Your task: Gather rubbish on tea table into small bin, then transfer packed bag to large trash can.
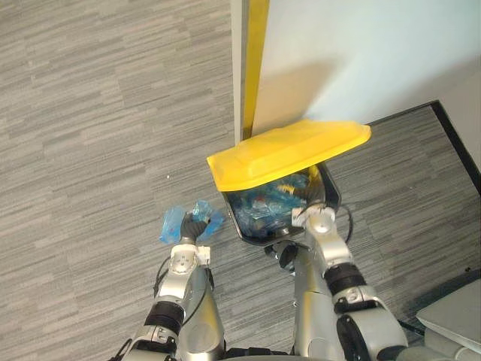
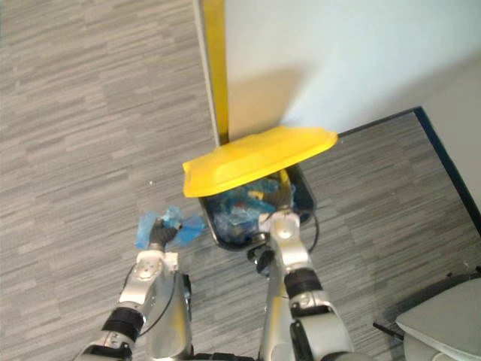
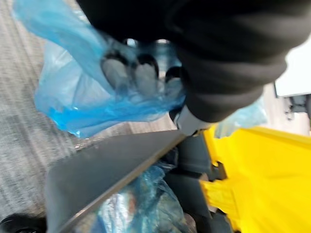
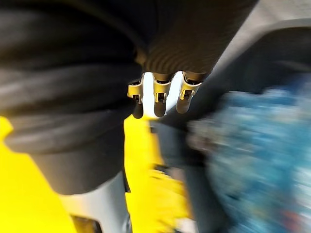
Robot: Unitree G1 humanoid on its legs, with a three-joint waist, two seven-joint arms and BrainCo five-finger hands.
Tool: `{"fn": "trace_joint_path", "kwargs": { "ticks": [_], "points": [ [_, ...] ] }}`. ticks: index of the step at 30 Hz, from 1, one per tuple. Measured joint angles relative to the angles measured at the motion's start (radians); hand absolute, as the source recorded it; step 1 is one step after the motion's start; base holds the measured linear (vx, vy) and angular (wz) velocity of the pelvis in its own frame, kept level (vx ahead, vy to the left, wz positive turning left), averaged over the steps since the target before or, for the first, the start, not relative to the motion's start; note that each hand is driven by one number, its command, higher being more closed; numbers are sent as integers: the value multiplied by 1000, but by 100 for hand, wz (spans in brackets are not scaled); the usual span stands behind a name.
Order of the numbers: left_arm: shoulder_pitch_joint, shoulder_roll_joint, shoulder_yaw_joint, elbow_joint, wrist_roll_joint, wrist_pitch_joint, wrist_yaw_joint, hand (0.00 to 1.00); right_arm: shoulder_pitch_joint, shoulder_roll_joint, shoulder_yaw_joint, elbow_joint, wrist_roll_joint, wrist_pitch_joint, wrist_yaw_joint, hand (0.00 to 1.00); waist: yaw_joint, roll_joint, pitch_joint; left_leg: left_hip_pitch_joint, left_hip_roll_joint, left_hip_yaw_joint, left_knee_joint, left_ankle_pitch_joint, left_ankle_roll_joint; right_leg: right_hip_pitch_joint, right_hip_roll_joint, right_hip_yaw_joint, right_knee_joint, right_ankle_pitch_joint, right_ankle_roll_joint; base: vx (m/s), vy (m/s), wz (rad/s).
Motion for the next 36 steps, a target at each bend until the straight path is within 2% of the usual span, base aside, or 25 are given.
{"fn": "trace_joint_path", "kwargs": {
  "ticks": [6, 9, 15, 19, 26, 31, 34, 36],
  "points": [
    [-19, 26, -97, -117, -35, -20, 8, 100, -137, -118, 27, -75, 11, 0, -15, 0, 9, -1, 16, -32, 15, -21, 0, 9, -17, -6, 12, -22, -17, 13, -18, -38, -29, 4],
    [-24, 40, -142, -147, -51, -36, 6, 100, -188, -135, 28, -79, 35, 0, -22, 0, 9, -1, 16, -34, 17, -25, -3, 18, -35, -6, 16, -24, -15, 15, -15, 0, 0, 0],
    [-27, 69, -224, -236, -89, -52, -11, 100, -239, -169, 28, -79, 71, -1, -32, 0, 16, -3, 16, -34, 20, -25, -4, 20, -40, -5, 16, -24, -13, 21, -5, -28, -10, 0],
    [-27, 89, -293, -335, -135, -57, -14, 100, -243, -195, 28, -79, 75, 0, -32, 0, 24, -6, 14, -31, 29, -27, -4, 21, -41, -3, 21, -24, -12, 23, -3, -45, -30, -2],
    [-43, 86, -428, -569, -146, -104, -17, 100, -249, -195, 29, -56, 105, -6, -22, 0, 27, -12, 10, -13, 36, -42, -5, 24, -47, 29, 29, -38, -26, 16, 4, -62, -32, 3],
    [-102, 77, -521, -697, -146, -138, -10, 100, -249, -176, 29, -3, 110, -5, -6, 0, 29, -40, -12, 15, 35, -35, -28, 38, -39, 64, 49, -29, -86, 32, -17, -63, -16, -1],
    [-167, 27, -558, -738, -145, -164, -5, 100, -249, -175, 29, 41, 111, -7, -5, 0, 31, -70, -36, 17, 24, -23, -62, 66, -38, 73, 56, -17, -133, 56, -17, -50, -30, 4],
    [-199, 1, -571, -748, -144, -169, 6, 100, -251, -174, 29, 61, 113, -7, -5, 0, 34, -73, -39, 24, 24, -19, -65, 68, -40, 84, 59, -17, -146, 64, -18, -45, -17, -3]
  ]
}}
